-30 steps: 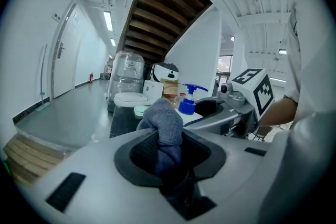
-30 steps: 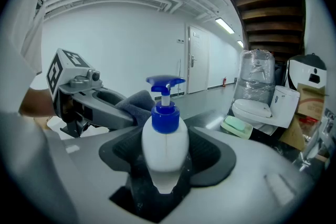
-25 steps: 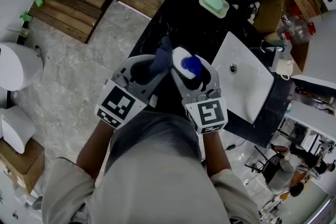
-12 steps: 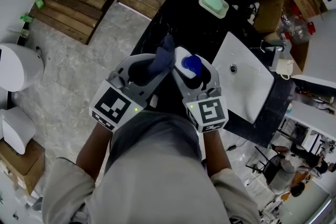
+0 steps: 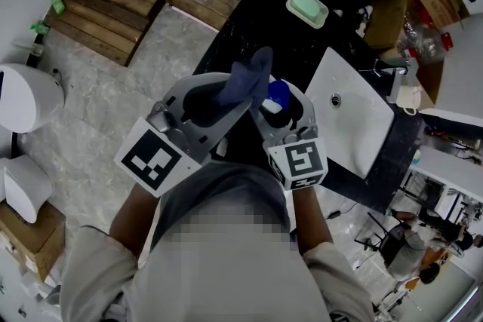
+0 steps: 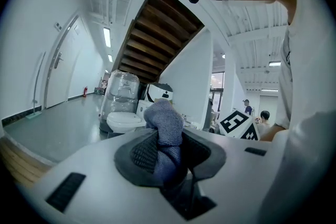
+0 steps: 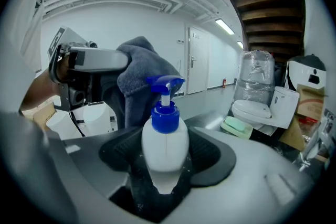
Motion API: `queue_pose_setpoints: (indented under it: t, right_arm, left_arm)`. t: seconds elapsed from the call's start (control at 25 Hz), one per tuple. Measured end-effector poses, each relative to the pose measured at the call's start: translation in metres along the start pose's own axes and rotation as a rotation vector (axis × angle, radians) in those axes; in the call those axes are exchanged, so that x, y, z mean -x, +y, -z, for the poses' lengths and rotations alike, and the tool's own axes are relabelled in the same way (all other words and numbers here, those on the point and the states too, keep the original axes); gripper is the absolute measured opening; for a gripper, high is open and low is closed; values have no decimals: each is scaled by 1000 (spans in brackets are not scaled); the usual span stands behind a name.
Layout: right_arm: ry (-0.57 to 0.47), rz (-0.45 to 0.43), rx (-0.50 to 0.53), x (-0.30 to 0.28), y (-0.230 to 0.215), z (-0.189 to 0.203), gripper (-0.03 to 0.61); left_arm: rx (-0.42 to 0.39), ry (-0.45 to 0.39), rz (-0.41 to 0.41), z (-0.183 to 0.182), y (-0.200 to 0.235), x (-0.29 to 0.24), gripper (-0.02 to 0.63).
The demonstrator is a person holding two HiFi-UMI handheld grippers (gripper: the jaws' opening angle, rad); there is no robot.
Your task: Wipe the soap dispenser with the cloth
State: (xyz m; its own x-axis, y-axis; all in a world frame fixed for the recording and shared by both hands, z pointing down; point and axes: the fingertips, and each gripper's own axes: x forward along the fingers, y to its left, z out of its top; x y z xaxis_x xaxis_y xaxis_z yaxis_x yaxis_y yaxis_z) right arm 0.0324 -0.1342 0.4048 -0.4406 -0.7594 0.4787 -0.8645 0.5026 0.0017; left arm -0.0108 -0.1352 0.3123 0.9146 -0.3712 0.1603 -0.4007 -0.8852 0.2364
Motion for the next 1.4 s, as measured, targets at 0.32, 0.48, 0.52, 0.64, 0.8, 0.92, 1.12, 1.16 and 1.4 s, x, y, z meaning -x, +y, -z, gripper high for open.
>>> queue_pose_setpoints:
  t: [0.32, 0.48, 0.52, 0.64, 0.8, 0.92, 1.12, 1.16, 1.4]
  right_arm:
    - [-1, 3, -6, 0, 0, -1, 250]
    - [0, 5, -1, 0, -1, 0, 250]
    - [1, 6, 0, 0, -1, 1, 250]
    - [-1, 5, -8, 0, 0, -1, 250]
    - [1, 8, -2, 1, -1, 1, 250]
    - [12, 7, 0, 1, -1, 3, 250]
    - [-4, 6, -11, 0, 0, -1, 250]
    - [-3, 6, -10, 0, 0, -1, 250]
    - [-3, 6, -9, 0, 0, -1, 250]
  left_arm:
    - [19, -84, 15, -28, -4, 10, 101]
    - [4, -110, 22, -37, -6, 15, 101]
    - [8, -106, 21, -34, -4, 15, 101]
    - [45, -84, 13, -20, 3, 10, 101]
    - [72, -53, 16, -4, 6, 2, 101]
    - [59, -33, 8, 2, 6, -1, 101]
    - [61, -2, -5, 16, 12, -7, 101]
    - [63, 3, -11, 19, 14, -8, 101]
    - [97, 15, -53, 44, 26, -13, 101]
